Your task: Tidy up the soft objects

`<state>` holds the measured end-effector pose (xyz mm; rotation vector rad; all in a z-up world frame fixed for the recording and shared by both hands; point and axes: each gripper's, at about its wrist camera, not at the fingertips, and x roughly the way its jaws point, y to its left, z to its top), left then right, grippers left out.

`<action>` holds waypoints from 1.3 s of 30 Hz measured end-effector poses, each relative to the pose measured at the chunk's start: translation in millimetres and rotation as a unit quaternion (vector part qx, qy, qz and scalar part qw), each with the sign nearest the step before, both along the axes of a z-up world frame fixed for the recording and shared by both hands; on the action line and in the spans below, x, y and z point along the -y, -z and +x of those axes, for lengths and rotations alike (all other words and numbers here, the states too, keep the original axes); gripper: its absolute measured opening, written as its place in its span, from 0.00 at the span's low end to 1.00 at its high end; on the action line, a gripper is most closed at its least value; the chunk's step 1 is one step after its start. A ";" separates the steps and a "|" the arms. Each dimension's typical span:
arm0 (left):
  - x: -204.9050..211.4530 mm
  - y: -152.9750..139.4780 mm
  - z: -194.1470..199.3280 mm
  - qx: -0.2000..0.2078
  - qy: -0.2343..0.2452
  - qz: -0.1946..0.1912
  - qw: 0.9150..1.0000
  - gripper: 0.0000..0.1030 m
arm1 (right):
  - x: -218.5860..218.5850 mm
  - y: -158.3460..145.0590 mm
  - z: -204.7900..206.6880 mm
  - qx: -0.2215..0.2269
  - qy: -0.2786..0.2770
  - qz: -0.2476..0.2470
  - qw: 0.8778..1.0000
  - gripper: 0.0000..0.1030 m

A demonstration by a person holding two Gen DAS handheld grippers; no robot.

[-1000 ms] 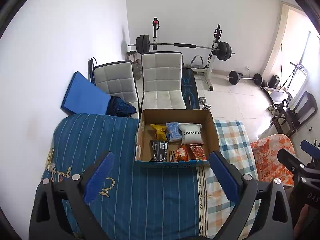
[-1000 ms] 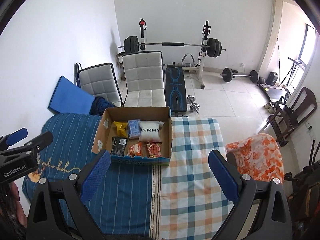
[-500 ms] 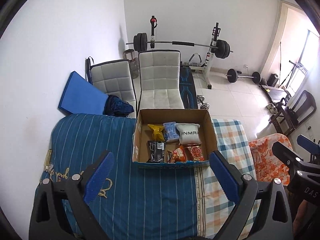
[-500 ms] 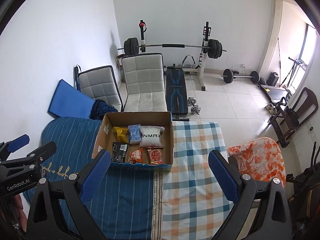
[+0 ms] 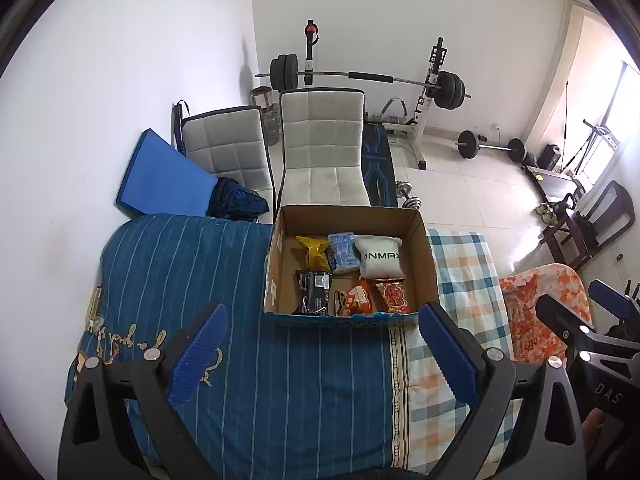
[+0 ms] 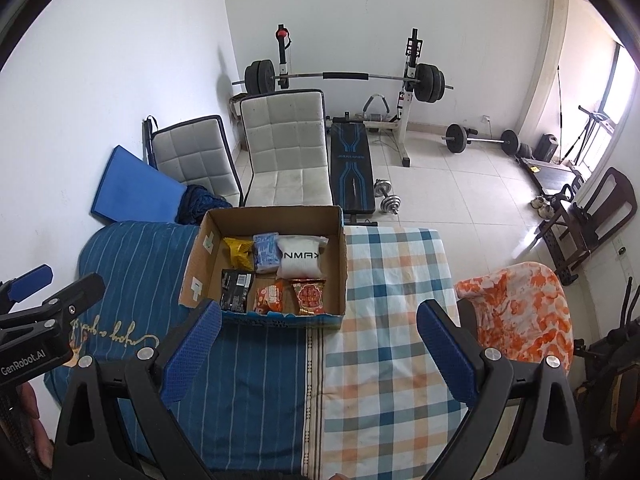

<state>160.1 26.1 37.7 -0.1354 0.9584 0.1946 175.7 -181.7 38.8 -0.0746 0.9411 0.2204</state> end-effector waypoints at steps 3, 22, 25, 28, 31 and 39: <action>-0.8 3.1 -1.6 -0.004 -0.001 -0.001 1.000 0.95 | 0.4 1.1 0.6 0.000 0.000 -0.001 1.000 0.97; -2.3 11.2 -5.7 -0.016 -0.002 -0.004 1.000 0.95 | 4.9 1.9 -0.6 -0.001 0.003 -0.002 1.000 0.97; -2.4 11.5 -5.6 -0.015 -0.002 -0.004 1.000 0.95 | 5.6 2.3 -1.4 0.000 0.003 -0.002 1.000 0.97; -3.4 12.3 -6.4 -0.015 -0.002 -0.003 1.000 0.95 | 5.7 2.1 -1.5 0.001 0.005 -0.004 1.000 0.97; -3.8 12.5 -7.2 -0.015 0.000 -0.005 1.000 0.95 | 5.7 2.1 -1.7 0.000 0.005 -0.003 1.000 0.97; -4.4 13.3 -7.4 -0.014 -0.001 -0.002 1.000 0.95 | 4.4 2.9 -2.0 -0.002 0.004 -0.002 1.000 0.97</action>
